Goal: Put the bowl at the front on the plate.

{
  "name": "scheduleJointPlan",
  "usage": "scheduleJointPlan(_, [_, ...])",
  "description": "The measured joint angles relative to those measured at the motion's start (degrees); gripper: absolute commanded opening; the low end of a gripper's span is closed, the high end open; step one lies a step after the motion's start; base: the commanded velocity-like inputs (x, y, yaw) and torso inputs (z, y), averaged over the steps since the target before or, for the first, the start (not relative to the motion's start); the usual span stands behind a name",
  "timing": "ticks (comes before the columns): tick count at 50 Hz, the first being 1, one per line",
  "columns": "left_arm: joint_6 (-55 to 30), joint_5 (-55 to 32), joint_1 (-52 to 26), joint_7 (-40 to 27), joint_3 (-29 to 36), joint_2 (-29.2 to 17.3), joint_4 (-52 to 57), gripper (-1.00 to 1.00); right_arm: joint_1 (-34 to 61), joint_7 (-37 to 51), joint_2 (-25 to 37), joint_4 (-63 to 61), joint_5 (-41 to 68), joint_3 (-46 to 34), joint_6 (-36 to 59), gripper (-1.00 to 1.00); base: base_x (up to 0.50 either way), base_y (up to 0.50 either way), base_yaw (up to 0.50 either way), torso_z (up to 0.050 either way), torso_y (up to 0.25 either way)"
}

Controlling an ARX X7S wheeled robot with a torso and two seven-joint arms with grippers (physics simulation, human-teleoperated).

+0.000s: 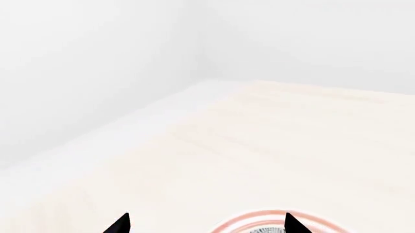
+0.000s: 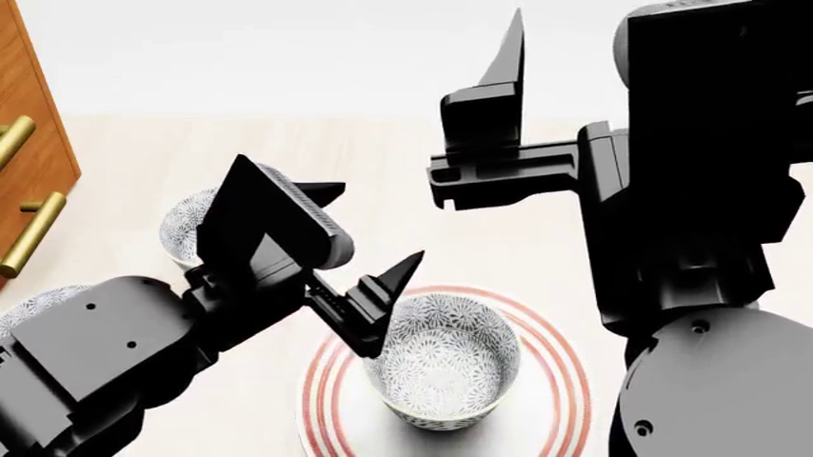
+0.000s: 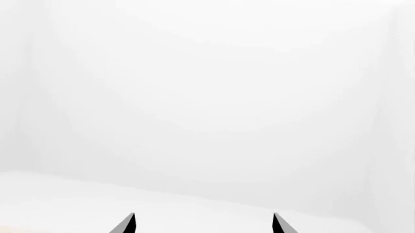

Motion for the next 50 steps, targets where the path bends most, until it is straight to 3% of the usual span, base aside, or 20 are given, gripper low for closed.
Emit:
scheduleJointPlan(26, [2.35,-3.33,2.66,-6.1,-5.18,-5.04,7.74,1.0,-3.84,-0.1,1.51,-1.02,-2.01,0.26,-2.2,1.0,0.0,0.0,0.0,0.0,0.0])
scheduleJointPlan(50, [4.1,-3.97,7.06,-17.98,-8.93,-10.31,22.22,1.0,-10.39,-1.06,3.02,-2.42,-6.26,-0.1,-6.23,1.0,0.0,0.0,0.0,0.0,0.0])
